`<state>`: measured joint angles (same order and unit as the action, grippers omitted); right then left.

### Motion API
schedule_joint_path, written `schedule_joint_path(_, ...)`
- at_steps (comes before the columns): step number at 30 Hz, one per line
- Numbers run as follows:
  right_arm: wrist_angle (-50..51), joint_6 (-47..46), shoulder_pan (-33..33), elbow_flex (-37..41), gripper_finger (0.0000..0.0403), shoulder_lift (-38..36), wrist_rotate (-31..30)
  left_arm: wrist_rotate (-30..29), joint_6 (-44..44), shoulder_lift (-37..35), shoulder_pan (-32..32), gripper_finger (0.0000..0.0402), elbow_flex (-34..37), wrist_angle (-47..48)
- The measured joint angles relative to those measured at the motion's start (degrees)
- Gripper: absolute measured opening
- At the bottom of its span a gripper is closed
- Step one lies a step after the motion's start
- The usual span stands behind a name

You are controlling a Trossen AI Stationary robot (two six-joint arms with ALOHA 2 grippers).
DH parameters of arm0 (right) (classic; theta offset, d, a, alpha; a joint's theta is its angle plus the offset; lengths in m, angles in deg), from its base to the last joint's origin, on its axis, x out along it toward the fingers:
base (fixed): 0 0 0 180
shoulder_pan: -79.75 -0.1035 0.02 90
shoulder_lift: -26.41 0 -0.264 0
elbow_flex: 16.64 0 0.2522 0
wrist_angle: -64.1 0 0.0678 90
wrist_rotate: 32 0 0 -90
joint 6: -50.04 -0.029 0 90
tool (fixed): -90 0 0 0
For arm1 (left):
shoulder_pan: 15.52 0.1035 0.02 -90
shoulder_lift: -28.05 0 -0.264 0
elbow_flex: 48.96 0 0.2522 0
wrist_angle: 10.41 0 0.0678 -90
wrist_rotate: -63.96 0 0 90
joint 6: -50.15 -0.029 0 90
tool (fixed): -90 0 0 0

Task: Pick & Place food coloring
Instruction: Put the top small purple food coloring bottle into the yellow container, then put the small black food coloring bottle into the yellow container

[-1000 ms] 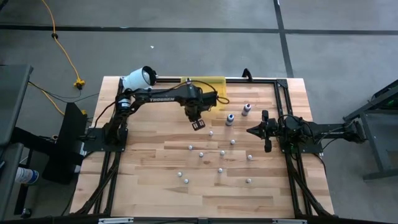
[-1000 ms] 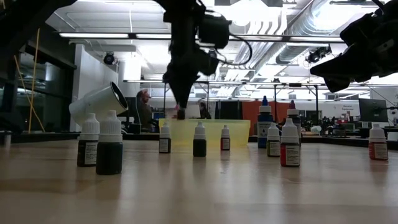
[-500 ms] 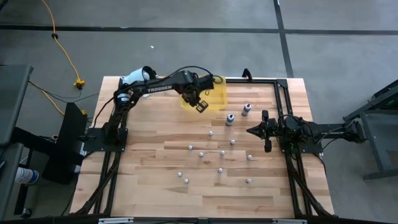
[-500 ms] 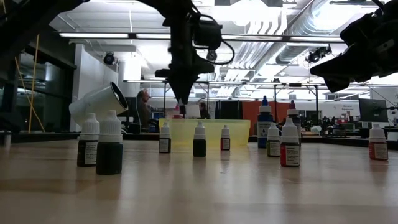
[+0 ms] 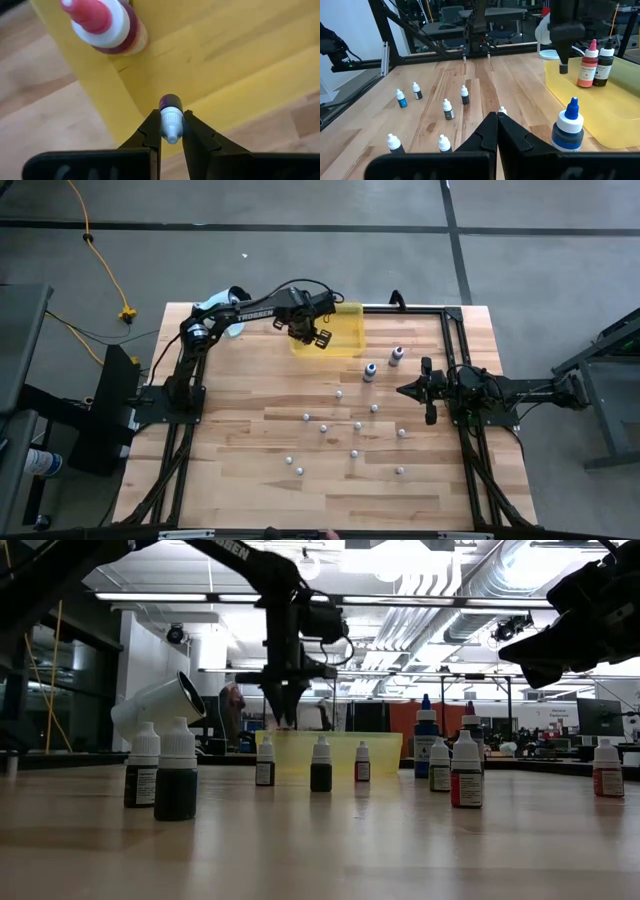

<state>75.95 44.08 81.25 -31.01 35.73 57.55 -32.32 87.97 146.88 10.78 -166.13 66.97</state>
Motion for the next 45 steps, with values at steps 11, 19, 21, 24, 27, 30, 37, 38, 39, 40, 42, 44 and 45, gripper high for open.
schedule_joint_path(11, 0.00, 0.00, 0.00, -0.01, 0.0000, 0.00, -0.02, 0.83, 1.45, 1.18, 1.87, 0.0040, 5.40, -4.75)
schedule_joint_path(19, 0.00, 0.00, 0.00, 0.00, 0.0000, -0.02, -0.02, 2.19, -0.08, 2.86, 1.81, 0.0070, 5.42, -7.07)
schedule_joint_path(21, 0.00, 0.00, 0.01, -0.01, 0.0000, -0.02, -0.01, 2.46, -0.12, 2.99, 1.84, 0.0085, 5.44, -6.69)
schedule_joint_path(24, 0.00, 0.00, 0.01, -0.01, 0.0000, -0.02, -0.01, 2.39, -0.25, 2.97, 1.84, 0.0105, 5.47, -6.88)
schedule_joint_path(27, 0.00, -0.01, 0.01, 0.00, 0.0000, -0.02, -0.02, 1.97, -0.69, 2.97, 1.84, 0.0122, 5.59, -6.98)
schedule_joint_path(30, 0.00, 0.00, 0.02, 0.00, 0.0000, -0.02, -0.02, 1.66, -1.41, 2.97, 1.86, 0.0139, 5.59, -6.97)
schedule_joint_path(37, 0.00, 0.00, 0.00, -0.01, 0.0000, -0.02, -0.02, 1.20, -2.04, 2.97, 1.86, 0.0172, 5.24, -6.55)
schedule_joint_path(38, 0.00, 0.00, 0.01, -0.01, 0.0000, -0.02, -0.02, 1.20, -2.40, 2.97, 1.86, 0.0175, 4.92, -6.28)
schedule_joint_path(39, 0.00, 0.00, 0.01, -0.01, 0.0000, -0.02, -0.02, 1.20, -2.99, 2.97, 1.86, 0.0178, 4.45, -6.10)
schedule_joint_path(40, 0.00, 0.00, 0.01, 0.00, 0.0000, -0.02, 0.00, 1.18, -3.40, 2.97, 1.86, 0.0180, 3.86, -6.01)
schedule_joint_path(42, 0.00, 0.00, 0.02, -0.02, 0.0000, -0.02, -0.02, 0.90, -4.29, 2.97, 1.86, 0.0184, 2.38, -5.03)
schedule_joint_path(44, 0.00, 0.00, 0.01, 0.00, 0.0000, -0.02, -0.01, 0.58, -5.28, 2.97, 1.84, 0.0186, 0.56, -3.65)
schedule_joint_path(45, 0.00, 0.00, 0.02, 0.00, 0.0000, -0.02, -0.02, 0.20, -5.78, 2.97, 1.83, 0.0186, -0.35, -3.03)
